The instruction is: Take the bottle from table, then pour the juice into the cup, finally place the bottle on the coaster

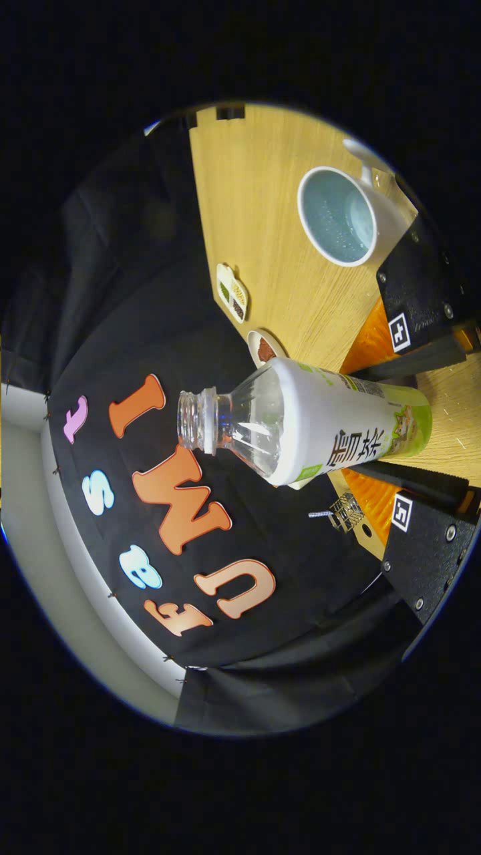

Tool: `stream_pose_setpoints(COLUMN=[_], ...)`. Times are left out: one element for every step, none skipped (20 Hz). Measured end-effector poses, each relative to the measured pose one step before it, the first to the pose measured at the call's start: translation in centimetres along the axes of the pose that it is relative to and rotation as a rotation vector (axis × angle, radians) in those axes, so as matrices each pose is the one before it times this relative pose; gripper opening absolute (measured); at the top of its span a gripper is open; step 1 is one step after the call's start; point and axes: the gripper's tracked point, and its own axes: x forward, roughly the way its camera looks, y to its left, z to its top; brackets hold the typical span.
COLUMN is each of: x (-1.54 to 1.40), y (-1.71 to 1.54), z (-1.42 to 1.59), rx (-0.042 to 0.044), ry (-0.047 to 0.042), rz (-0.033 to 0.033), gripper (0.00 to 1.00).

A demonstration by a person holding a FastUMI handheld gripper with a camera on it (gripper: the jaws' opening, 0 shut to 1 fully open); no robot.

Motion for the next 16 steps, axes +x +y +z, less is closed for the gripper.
stream_pose_setpoints(x=[0.277,0.303,0.329,0.406,0.428,0.408,0.353,0.418,0.330,0.368,0.317,0.416,0.330,0.385,0.306,0.233], y=[0.336,0.308,-0.037,-0.067,-0.225,0.275,-0.083,-0.253,-0.113,0.432,0.608,0.411,0.287,0.179,0.143,-0.186], z=[0.290,0.172,0.069,0.115,-0.039,-0.157,-0.300,-0.443,-0.360,-0.268,-0.271,0.002,-0.204,-0.317,-0.373,-0.412], rx=[-0.04727,-0.05138,-0.05409,-0.06027,-0.05101,-0.05035,-0.05011,-0.05646,-0.05918,-0.04093,-0.02960,-0.02151,-0.01890,-0.01151,-0.01267,0.00018], ry=[-0.01195,-0.01000,-0.00666,-0.00551,0.00621,0.00465,0.01100,0.01534,0.00913,0.00970,0.00425,0.00537,0.00705,0.00848,0.01045,0.01392], rz=[0.00166,0.00338,-0.01064,-0.00702,-0.01940,-0.00065,-0.01575,-0.01680,-0.01586,0.00495,0.01621,0.00716,0.00738,0.00411,0.00385,-0.00577], gripper=[0.62,0.62,0.62,0.62,0.62,0.62,0.62,0.62,0.62,0.62,0.62,0.62,0.62,0.62,0.62,0.62])
